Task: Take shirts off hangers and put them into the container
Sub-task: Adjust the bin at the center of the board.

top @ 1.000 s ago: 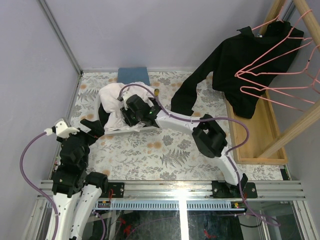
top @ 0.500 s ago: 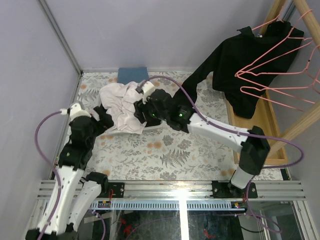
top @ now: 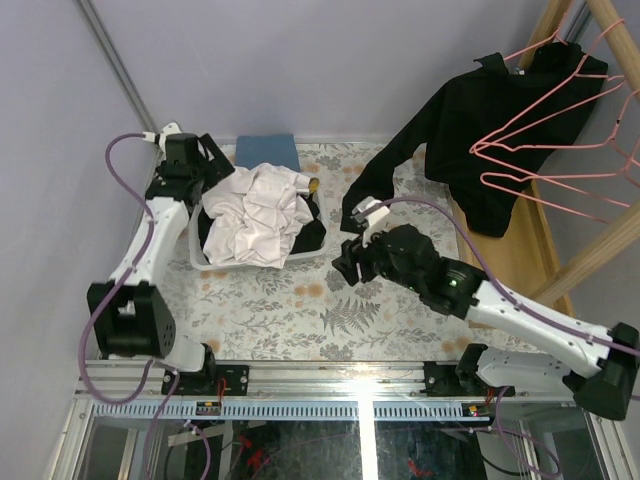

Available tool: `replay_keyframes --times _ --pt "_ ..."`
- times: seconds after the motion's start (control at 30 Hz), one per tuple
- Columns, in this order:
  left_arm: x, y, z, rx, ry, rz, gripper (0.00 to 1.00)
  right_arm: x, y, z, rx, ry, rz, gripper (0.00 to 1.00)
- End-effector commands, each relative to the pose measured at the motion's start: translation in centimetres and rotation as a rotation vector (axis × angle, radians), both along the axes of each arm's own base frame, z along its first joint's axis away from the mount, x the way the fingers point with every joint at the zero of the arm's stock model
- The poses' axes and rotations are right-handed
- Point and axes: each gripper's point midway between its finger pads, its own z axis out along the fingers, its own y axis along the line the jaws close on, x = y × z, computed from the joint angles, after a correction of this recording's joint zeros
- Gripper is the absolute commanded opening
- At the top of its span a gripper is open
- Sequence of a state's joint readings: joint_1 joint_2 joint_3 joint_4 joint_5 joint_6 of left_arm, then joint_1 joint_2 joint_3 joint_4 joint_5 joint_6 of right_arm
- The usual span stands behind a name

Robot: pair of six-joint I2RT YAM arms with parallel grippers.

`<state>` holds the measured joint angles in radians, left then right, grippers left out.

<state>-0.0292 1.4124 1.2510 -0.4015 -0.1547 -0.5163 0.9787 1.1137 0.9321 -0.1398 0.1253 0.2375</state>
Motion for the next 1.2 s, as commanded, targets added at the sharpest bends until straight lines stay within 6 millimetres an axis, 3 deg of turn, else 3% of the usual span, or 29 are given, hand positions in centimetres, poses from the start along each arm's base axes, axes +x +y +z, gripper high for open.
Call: replay_keyframes --times 0.0,0.03,0.13,0.27,0.4,0.53,0.67,0.77,0.87,0.93,1.0,1.17 --pt "5.4 2.7 -0.3 -0.03 -0.014 0.061 1.0 -3.0 -0.9 1.8 0.113 0.057 0.061 0.62" --pt "6.7 2.9 0.2 -0.036 -0.021 0.054 1.0 -3.5 -1.1 2.1 0.132 0.069 0.064 0.62" --pt "9.7 1.9 -1.6 -0.075 0.047 -0.032 0.99 -4.3 -1.7 2.8 0.181 0.086 0.06 0.62" --pt "10.5 -1.6 -3.3 -0.181 0.101 -0.218 0.78 -4.4 -2.0 2.6 0.193 0.092 0.049 0.63" --pt "8.7 -3.4 -5.7 -0.235 0.156 -0.308 0.68 -4.6 -1.9 2.0 0.179 0.115 0.052 0.63" --pt "5.1 -5.3 -8.5 -0.267 0.246 -0.415 0.57 -4.6 -1.5 1.6 0.174 0.131 0.059 0.63" --pt "1.2 -6.4 -10.9 -0.26 0.325 -0.464 0.55 -4.1 -0.9 0.6 0.165 0.139 0.054 0.63" --pt "-1.2 -6.8 -14.5 -0.218 0.43 -0.451 0.55 -3.8 -0.4 -0.7 0.135 0.168 0.046 0.63" --pt "-2.7 -6.1 -18.2 -0.184 0.51 -0.375 0.57 -3.6 0.2 -2.0 0.097 0.203 0.046 0.63" --pt "-2.8 -5.6 -19.3 -0.17 0.509 -0.332 0.58 -3.3 0.3 -2.6 0.074 0.215 0.036 0.63" --pt "-2.6 -4.7 -18.7 -0.132 0.492 -0.298 0.6 -2.9 0.0 -2.7 0.047 0.211 0.011 0.63" --pt "-1.8 -2.7 -12.2 -0.024 0.351 -0.233 0.74 -0.7 -2.0 -1.6 0.013 0.133 -0.13 0.64"
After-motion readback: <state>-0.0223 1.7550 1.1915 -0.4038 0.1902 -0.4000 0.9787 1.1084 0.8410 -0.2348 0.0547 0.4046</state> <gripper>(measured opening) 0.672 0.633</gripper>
